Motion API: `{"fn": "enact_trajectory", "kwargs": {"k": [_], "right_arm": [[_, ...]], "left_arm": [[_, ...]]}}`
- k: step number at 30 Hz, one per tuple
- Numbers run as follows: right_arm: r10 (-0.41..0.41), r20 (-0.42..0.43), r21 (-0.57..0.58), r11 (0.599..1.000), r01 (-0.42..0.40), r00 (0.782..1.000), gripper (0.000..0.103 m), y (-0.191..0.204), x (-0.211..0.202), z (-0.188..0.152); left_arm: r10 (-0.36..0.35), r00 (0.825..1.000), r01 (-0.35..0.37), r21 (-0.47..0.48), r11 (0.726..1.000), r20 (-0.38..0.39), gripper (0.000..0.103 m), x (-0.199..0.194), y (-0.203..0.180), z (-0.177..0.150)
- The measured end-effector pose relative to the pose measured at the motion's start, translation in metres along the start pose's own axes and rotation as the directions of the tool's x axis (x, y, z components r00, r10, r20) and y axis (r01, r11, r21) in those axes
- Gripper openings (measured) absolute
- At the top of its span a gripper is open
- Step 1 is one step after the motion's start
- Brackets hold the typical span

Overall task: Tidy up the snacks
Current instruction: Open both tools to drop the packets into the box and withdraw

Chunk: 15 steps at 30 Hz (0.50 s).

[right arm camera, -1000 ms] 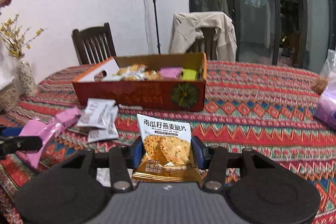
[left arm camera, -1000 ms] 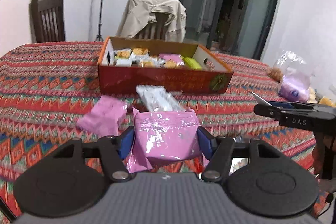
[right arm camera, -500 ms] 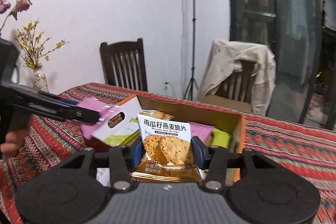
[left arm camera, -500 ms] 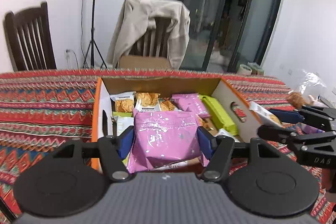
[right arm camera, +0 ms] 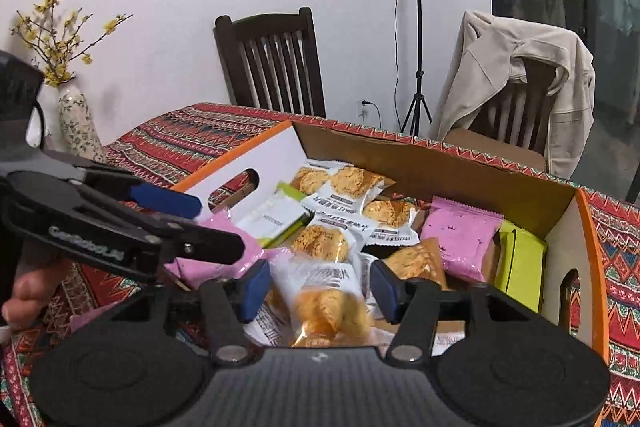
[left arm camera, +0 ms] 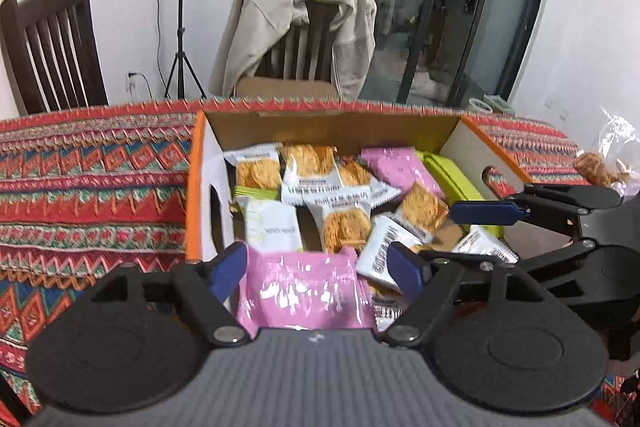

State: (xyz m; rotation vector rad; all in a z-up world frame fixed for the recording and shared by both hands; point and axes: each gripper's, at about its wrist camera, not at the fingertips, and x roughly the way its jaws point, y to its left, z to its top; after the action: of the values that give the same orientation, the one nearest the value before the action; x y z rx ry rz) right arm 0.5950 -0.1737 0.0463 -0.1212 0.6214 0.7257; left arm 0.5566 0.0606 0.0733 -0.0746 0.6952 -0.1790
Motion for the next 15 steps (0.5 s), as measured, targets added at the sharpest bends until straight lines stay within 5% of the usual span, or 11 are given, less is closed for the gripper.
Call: {"fn": "enact_trajectory", "kwargs": {"k": [6,15], "right_arm": [[-0.040,0.047,0.025,0.999,0.039,0.998,0.068,-0.007,-0.025,0.008],[-0.127,0.156,-0.002,0.992,0.129,0.979,0.071,-0.002,-0.123,0.015]], "left_arm": [[0.011,0.999,-0.011,0.002,1.000,0.038,0.080,-0.026,-0.003,0.009],[0.030,0.988,-0.035,0.033,0.999,0.150,0.090,-0.112,-0.024,0.002]]}}
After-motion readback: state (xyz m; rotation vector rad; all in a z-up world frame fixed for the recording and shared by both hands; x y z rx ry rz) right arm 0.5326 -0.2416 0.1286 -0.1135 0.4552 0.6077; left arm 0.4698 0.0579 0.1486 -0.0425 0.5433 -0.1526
